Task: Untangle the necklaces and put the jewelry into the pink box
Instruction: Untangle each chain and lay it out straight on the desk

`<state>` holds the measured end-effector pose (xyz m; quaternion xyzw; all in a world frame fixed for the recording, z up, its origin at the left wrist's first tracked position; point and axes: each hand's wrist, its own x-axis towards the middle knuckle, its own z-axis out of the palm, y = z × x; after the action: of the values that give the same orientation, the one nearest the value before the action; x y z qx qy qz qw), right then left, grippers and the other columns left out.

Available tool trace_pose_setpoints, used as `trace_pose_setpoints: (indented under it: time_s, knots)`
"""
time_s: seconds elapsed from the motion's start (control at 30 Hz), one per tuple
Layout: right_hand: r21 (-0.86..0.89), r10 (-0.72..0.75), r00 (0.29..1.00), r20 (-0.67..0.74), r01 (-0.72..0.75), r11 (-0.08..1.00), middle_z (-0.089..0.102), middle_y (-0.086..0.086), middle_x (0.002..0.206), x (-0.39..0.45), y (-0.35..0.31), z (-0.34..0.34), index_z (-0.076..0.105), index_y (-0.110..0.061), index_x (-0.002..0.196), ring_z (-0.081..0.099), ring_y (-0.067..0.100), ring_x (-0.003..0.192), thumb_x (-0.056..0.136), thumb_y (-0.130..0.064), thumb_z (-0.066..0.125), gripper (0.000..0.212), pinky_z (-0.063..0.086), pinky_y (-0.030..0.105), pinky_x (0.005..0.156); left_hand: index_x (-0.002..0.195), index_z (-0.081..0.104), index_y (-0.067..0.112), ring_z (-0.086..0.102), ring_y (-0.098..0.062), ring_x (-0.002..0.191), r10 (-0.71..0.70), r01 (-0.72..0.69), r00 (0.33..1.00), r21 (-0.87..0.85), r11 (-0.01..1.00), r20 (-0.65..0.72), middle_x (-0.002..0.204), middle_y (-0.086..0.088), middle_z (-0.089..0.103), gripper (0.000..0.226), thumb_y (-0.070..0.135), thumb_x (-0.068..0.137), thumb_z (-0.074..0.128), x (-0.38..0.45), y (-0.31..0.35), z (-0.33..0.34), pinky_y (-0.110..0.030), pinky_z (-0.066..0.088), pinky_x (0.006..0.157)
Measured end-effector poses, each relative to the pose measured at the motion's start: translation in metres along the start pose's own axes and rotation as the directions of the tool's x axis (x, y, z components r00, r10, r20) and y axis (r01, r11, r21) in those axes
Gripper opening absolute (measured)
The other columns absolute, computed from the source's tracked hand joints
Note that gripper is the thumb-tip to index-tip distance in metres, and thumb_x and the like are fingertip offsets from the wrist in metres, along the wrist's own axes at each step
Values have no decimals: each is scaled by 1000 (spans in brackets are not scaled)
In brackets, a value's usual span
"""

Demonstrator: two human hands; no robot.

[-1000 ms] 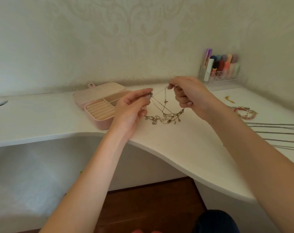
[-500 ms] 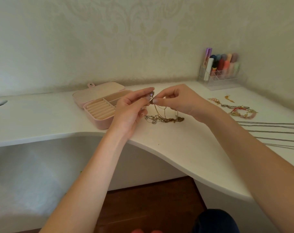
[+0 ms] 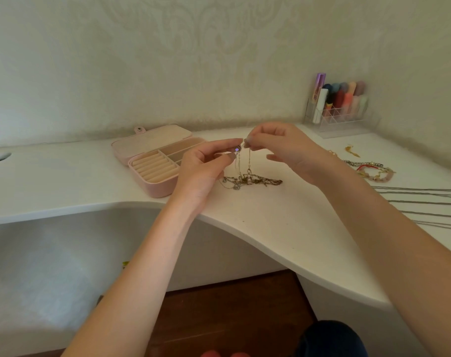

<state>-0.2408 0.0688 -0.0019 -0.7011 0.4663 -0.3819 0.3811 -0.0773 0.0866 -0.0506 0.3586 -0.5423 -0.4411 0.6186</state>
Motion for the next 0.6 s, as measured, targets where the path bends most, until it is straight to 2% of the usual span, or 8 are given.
trace_pose_setpoints:
  time_s: [0.1, 0.17, 0.23, 0.33, 0.43, 0.53, 0.6]
  knots:
    - [119, 40, 999, 26, -43, 992, 69, -4, 79, 2, -2, -1, 61, -15, 80, 68, 12, 84, 91, -18, 52, 15, 48, 31, 89, 87, 76, 26, 47, -12, 70, 14, -13, 1000, 13, 1000, -28, 72, 13, 68, 30, -1, 81, 65, 0, 0, 0, -21, 39, 69]
    - [214, 47, 997, 59, -58, 975, 63, 2, 68, 2, -3, 0, 57, -10, 80, 66, 20, 68, 93, -13, 48, 17, 53, 33, 84, 89, 75, 25, 47, -14, 73, 25, -25, 999, 23, 999, -28, 75, 13, 69, 29, -1, 80, 66, 0, 0, 0, -20, 39, 70]
    - [246, 62, 996, 68, -77, 966, 48, -2, 56, 1, -4, 1, 55, -10, 80, 50, 16, 50, 94, -12, 48, 15, 57, 32, 74, 89, 76, 26, 47, -16, 76, 28, -28, 999, 29, 999, -23, 79, 11, 71, 27, 1, 80, 68, -1, 1, 1, -21, 40, 73]
    - [200, 80, 996, 45, -88, 976, 34, -8, 51, 1, -5, 3, 56, -12, 80, 32, 10, 47, 93, -14, 49, 15, 50, 25, 56, 89, 76, 27, 48, -17, 80, 21, -21, 1000, 23, 1000, -17, 85, 8, 72, 23, 7, 78, 72, -1, 2, 1, -26, 40, 78]
    - [174, 71, 997, 20, -73, 982, 34, -10, 51, 1, -4, 4, 60, -13, 80, 32, 8, 47, 92, -16, 53, 14, 47, 23, 54, 88, 77, 27, 48, -21, 82, 29, -28, 1000, 37, 999, -12, 85, 8, 72, 19, 15, 73, 76, -1, 3, 2, -29, 40, 79]
    - [159, 29, 1000, 2, -29, 987, 38, -4, 62, 2, -2, 3, 64, -14, 82, 35, 7, 51, 89, -19, 61, 9, 47, 21, 55, 89, 75, 22, 57, -10, 77, 43, -42, 999, 55, 998, -29, 77, 10, 71, 20, 8, 76, 76, -3, 4, 3, -25, 44, 77]
    - [140, -7, 1000, -13, 8, 990, 42, -1, 67, 3, 0, 2, 66, -14, 87, 37, 6, 53, 87, -21, 66, 7, 47, 19, 55, 89, 73, 21, 57, -11, 76, 58, -55, 997, 72, 996, -43, 76, 10, 72, 20, 5, 77, 75, -3, 3, 4, -25, 44, 76]
